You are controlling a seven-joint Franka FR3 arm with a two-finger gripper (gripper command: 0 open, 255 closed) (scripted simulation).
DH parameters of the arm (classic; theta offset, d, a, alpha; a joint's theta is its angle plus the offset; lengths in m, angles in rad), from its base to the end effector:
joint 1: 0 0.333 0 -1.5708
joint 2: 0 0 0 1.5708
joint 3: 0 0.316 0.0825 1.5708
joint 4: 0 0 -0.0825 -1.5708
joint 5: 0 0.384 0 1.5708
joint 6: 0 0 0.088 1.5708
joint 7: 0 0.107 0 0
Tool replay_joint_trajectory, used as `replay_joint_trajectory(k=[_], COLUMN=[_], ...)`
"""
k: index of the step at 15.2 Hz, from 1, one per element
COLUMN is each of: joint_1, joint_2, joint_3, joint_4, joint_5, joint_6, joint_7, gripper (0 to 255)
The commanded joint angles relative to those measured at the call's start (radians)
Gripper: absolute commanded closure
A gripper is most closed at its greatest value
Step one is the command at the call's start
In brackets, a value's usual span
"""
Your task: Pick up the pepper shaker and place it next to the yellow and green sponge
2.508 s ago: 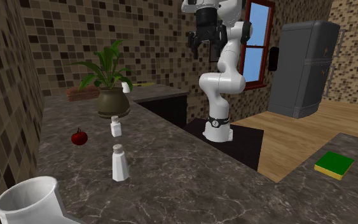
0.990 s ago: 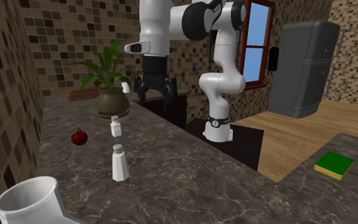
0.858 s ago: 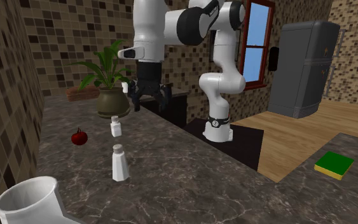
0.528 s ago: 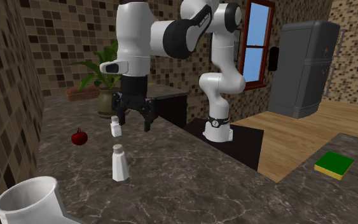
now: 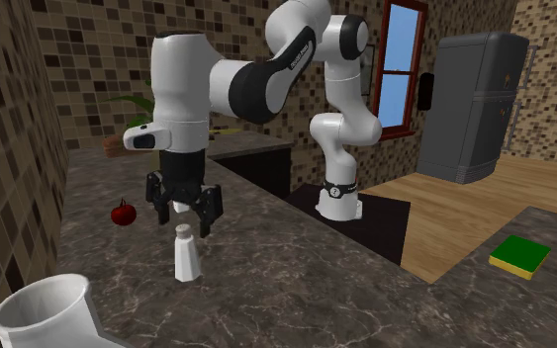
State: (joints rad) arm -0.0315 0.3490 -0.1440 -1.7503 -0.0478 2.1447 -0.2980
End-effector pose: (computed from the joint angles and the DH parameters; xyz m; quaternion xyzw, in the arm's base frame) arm 0.6424 -0.1080 0.3787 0.9956 0.0784 0.0131 0.0492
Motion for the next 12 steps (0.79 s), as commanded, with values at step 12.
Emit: replay_joint_trajectory(k=[12], joint_1=[-0.006], joint_2=[0.038], joint_3=[0.0], joint_4=[-0.024], joint_5=[0.004], joint_6=[0.062], joint_7=[-0.003], gripper=[0])
